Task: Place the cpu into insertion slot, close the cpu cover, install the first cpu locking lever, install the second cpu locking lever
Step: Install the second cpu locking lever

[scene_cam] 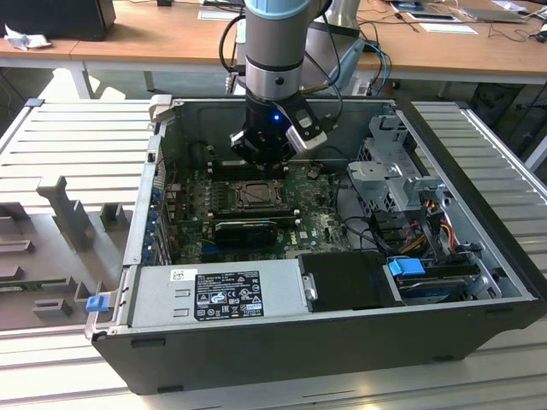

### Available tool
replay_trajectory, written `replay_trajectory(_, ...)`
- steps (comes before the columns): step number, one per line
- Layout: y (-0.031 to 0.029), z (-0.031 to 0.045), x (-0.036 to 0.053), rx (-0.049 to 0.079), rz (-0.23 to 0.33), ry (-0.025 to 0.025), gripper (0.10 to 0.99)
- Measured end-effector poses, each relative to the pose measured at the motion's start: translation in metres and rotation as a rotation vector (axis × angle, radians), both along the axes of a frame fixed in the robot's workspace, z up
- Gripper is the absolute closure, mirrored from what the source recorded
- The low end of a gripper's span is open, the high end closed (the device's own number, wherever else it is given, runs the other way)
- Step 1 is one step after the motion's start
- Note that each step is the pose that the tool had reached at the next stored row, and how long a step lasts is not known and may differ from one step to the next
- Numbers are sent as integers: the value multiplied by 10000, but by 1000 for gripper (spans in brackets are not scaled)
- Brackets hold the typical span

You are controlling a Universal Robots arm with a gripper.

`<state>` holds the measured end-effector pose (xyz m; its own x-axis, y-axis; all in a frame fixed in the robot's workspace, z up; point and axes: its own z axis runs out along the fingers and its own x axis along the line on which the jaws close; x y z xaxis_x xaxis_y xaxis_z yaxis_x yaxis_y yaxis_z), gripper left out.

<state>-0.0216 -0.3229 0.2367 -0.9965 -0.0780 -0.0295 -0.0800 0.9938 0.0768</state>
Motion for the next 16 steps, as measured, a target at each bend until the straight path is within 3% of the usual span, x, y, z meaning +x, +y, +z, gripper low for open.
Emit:
replay_trajectory(4, -23, 37, 0, 0, 0, 0, 980)
replay_trajectory(8, -87, 37, 0, 0, 0, 5, 980)
replay_trajectory(9, -100, 35, 0, 1, -1, 24, 980)
replay_trajectory(10, -143, 26, 0, 2, 0, 106, 980)
replay_trajectory(11, -178, 22, 0, 2, 1, 130, 980)
replay_trajectory(16, -307, 19, 0, 3, 0, 137, 980)
